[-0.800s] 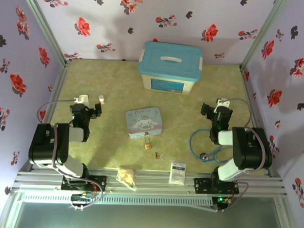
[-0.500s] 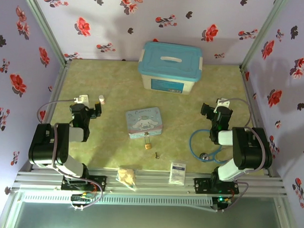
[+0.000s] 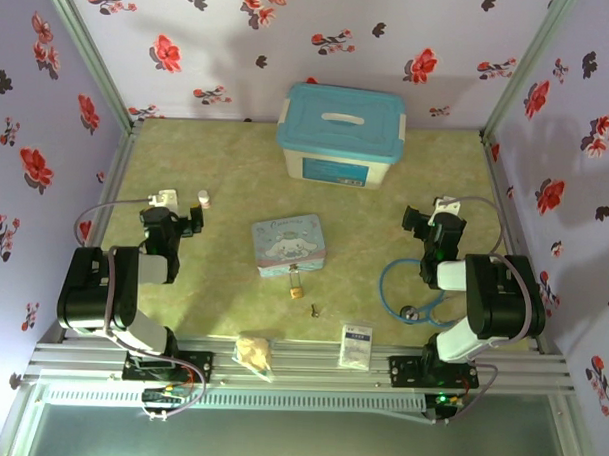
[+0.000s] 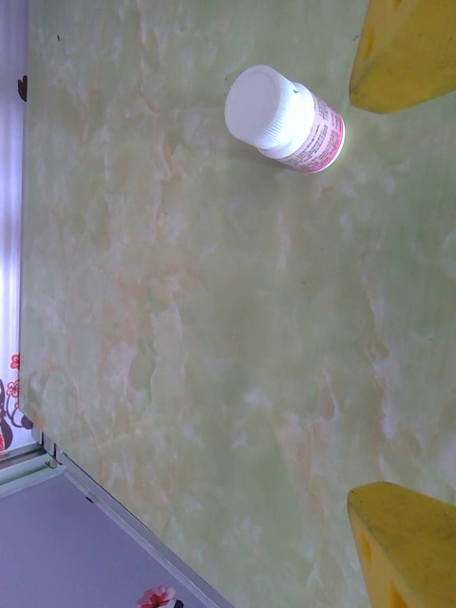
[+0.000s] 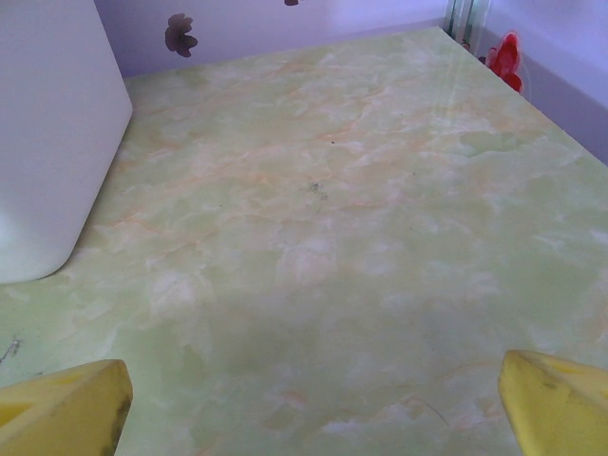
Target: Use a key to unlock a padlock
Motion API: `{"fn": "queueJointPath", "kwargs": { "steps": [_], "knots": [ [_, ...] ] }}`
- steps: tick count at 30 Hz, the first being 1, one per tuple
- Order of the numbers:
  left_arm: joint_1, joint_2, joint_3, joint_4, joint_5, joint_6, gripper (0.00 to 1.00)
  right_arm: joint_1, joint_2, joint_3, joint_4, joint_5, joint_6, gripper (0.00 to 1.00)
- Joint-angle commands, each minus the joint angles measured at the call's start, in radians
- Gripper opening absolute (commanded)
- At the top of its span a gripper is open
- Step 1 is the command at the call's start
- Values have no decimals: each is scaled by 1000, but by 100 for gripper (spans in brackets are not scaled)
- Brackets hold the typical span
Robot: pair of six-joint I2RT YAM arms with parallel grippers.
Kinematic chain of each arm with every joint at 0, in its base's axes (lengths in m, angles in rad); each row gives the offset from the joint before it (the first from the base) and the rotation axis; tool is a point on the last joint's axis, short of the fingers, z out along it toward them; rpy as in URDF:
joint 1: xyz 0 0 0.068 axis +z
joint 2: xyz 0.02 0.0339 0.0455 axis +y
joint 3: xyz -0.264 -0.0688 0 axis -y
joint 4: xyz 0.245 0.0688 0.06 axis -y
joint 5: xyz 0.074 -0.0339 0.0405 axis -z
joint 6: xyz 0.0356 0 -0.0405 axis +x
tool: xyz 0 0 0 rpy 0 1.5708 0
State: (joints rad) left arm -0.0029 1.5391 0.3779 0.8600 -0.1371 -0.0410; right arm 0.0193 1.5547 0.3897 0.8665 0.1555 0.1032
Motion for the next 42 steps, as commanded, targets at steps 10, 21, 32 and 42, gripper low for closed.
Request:
{"fn": "queueJointPath", "kwargs": {
  "steps": [10, 21, 32, 42],
  "knots": [
    [1, 6, 18, 27, 11, 25, 100, -7, 8, 6, 9, -8, -20, 99],
    [-5, -62, 5, 2, -4, 28, 100, -6, -24, 10, -15, -60, -45, 99],
    [-18, -342, 143, -455, -80, -170, 100, 2, -338, 146, -513, 51, 143, 99],
    [-92, -544, 168, -665, 243, -456, 100, 77, -383, 314, -995, -326, 289, 99]
  ]
}}
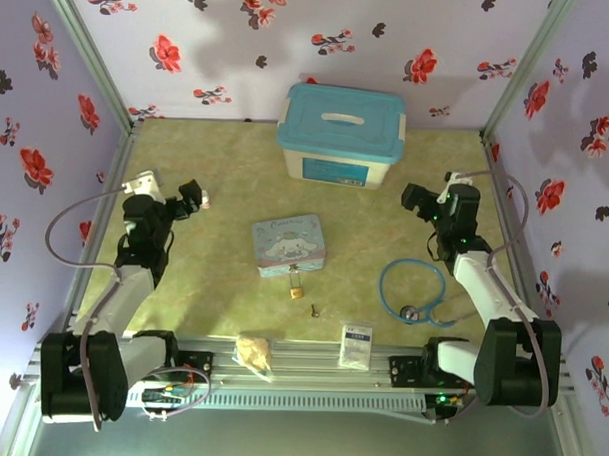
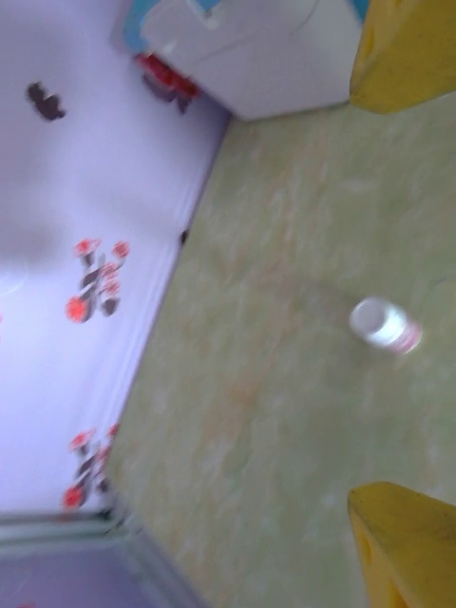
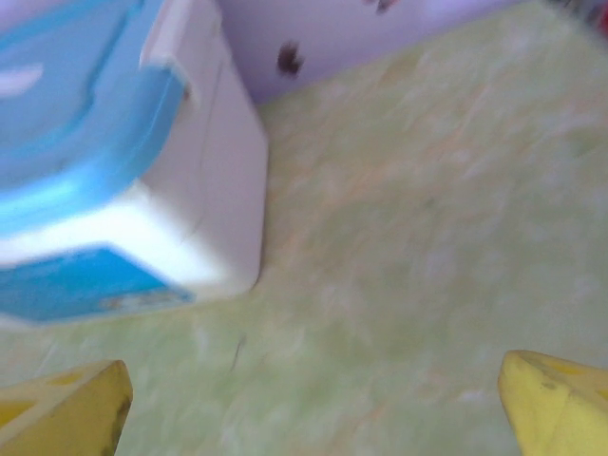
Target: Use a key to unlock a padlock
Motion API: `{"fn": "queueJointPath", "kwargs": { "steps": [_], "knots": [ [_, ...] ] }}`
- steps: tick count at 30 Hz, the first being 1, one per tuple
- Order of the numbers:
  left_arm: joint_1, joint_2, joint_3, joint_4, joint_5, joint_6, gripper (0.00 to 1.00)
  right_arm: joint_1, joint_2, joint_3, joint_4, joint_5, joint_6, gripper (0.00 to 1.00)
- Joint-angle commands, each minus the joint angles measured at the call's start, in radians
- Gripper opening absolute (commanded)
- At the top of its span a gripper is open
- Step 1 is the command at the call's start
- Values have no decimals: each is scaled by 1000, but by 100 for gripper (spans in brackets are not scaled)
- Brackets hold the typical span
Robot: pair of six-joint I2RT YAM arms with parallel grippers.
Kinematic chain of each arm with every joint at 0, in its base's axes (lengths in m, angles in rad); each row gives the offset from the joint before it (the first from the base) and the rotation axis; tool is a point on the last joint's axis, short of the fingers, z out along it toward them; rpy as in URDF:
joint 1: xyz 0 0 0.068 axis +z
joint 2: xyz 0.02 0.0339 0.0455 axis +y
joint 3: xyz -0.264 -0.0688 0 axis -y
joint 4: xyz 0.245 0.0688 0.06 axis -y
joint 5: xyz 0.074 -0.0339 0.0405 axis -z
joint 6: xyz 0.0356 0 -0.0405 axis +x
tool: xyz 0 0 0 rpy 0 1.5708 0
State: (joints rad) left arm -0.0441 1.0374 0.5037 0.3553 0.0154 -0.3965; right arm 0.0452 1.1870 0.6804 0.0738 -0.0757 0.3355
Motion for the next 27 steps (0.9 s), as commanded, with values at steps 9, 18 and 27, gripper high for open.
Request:
{"fn": "queueJointPath", "kwargs": {
  "steps": [9, 18, 27],
  "knots": [
    [-510, -77, 192, -630, -2, -70, 94, 573, 32, 97, -538, 198, 73, 87],
    [-862, -84, 150, -548, 6, -318, 84, 877, 17, -20, -439, 221, 323, 65],
    [-967, -15, 67, -429, 6, -453, 74, 1105, 100, -51, -352, 215, 428, 57]
  ]
}}
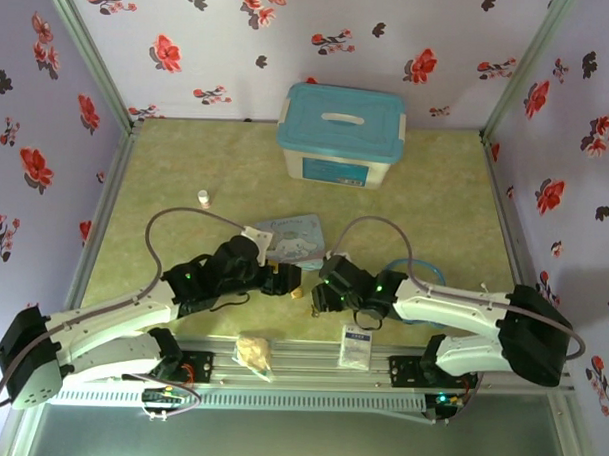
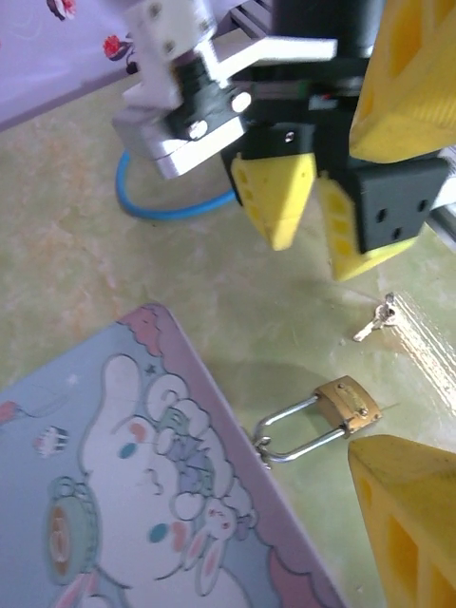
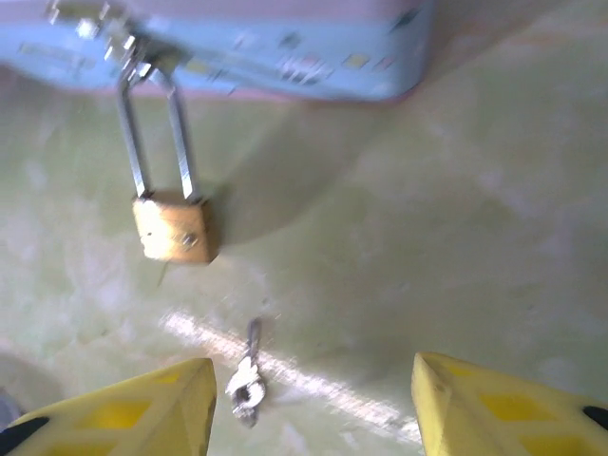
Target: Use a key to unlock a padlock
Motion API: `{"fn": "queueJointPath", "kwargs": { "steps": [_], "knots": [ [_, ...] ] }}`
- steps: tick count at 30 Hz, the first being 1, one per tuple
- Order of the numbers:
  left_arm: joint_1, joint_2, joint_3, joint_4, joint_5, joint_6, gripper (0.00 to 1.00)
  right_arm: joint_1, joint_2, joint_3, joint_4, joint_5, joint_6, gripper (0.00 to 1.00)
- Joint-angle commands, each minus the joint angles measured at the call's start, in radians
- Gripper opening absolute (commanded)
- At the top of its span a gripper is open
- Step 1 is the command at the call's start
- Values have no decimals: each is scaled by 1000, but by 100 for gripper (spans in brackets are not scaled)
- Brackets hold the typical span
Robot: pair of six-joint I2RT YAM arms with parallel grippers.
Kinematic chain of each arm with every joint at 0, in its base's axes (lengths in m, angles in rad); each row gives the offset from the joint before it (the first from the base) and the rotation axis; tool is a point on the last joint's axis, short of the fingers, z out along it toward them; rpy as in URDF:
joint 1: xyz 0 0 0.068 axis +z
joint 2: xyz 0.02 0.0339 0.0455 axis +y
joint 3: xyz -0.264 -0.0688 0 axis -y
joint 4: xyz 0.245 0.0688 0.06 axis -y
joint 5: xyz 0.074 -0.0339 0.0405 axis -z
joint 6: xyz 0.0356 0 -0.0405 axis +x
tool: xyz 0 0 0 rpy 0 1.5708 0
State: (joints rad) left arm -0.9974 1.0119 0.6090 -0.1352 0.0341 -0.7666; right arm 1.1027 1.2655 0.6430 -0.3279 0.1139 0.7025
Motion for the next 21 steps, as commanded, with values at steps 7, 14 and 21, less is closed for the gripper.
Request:
{"fn": "queueJointPath", "kwargs": {
  "steps": [7, 14, 21],
  "knots": [
    [-80, 72, -45, 10, -128, -115, 69, 149, 118, -8, 79, 99, 77, 48],
    [-85, 86, -122, 112, -163, -171, 67, 172, 186, -15, 84, 142, 105, 43],
    [-90, 113, -144, 128, -189, -181, 67, 171, 178, -102, 232, 151, 132, 41]
  ]
}}
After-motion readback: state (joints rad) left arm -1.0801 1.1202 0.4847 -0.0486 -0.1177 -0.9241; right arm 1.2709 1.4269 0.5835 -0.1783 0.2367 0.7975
